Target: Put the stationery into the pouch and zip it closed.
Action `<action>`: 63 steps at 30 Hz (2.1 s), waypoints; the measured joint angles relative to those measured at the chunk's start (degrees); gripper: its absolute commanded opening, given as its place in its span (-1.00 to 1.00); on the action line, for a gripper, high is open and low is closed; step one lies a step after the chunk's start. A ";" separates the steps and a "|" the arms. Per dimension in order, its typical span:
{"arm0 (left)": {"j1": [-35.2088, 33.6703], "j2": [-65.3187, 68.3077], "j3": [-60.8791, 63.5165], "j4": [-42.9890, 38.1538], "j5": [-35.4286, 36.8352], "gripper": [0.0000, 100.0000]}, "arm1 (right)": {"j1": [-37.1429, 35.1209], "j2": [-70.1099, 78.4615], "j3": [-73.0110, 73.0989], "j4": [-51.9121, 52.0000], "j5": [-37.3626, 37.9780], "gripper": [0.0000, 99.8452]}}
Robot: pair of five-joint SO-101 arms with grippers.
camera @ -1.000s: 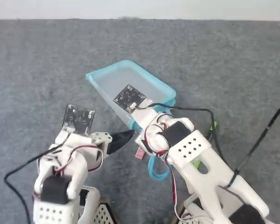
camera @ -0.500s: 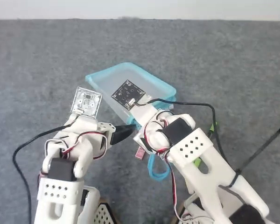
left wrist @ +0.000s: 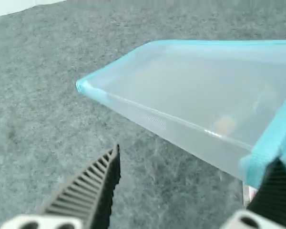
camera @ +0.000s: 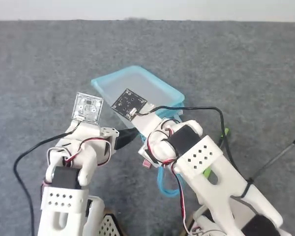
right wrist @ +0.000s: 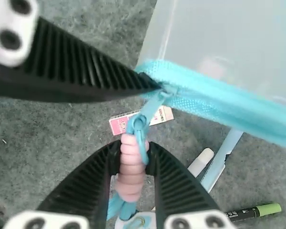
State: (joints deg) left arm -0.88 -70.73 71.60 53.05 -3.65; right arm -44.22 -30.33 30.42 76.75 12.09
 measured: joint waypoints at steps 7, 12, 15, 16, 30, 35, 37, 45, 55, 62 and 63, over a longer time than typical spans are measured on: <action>-0.18 0.00 0.00 -0.18 0.00 -0.28 | 0.00 -1.41 -0.62 0.88 0.00 -0.99; -0.88 -0.26 0.00 -0.26 0.00 -0.33 | 0.00 -7.91 -0.79 4.66 3.16 -0.99; -0.44 -0.09 0.00 -0.53 0.09 -0.33 | 0.09 -10.55 -0.79 6.42 4.40 -0.99; -0.53 -0.26 0.00 -0.53 0.09 -0.33 | 0.62 -10.73 -0.79 6.51 4.92 -0.99; -4.66 0.00 0.44 -2.55 0.09 -0.33 | 4.92 -10.73 -0.79 8.09 6.15 -0.99; -5.01 0.00 0.44 -2.55 0.09 -0.33 | 6.07 -10.73 -0.79 8.09 6.59 -0.99; -5.01 0.00 0.44 -2.55 0.09 -0.33 | 8.09 -10.73 -0.79 8.09 7.56 -0.99; -5.10 0.00 1.41 -3.69 0.09 -0.33 | 13.71 -10.99 -0.88 8.97 10.02 -0.99; -5.54 0.18 1.85 -4.04 0.00 -0.33 | 17.67 -11.78 -3.16 11.25 11.08 -0.99; -2.73 0.18 1.14 -2.20 0.00 -0.21 | 12.04 -11.87 -8.88 15.30 8.97 -0.99; -2.46 0.18 0.26 -0.53 0.00 -0.19 | 11.96 -11.87 -8.88 15.30 8.88 -0.99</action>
State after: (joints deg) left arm -3.34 -70.55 71.87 52.53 -3.65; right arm -32.26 -42.20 21.54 92.04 20.97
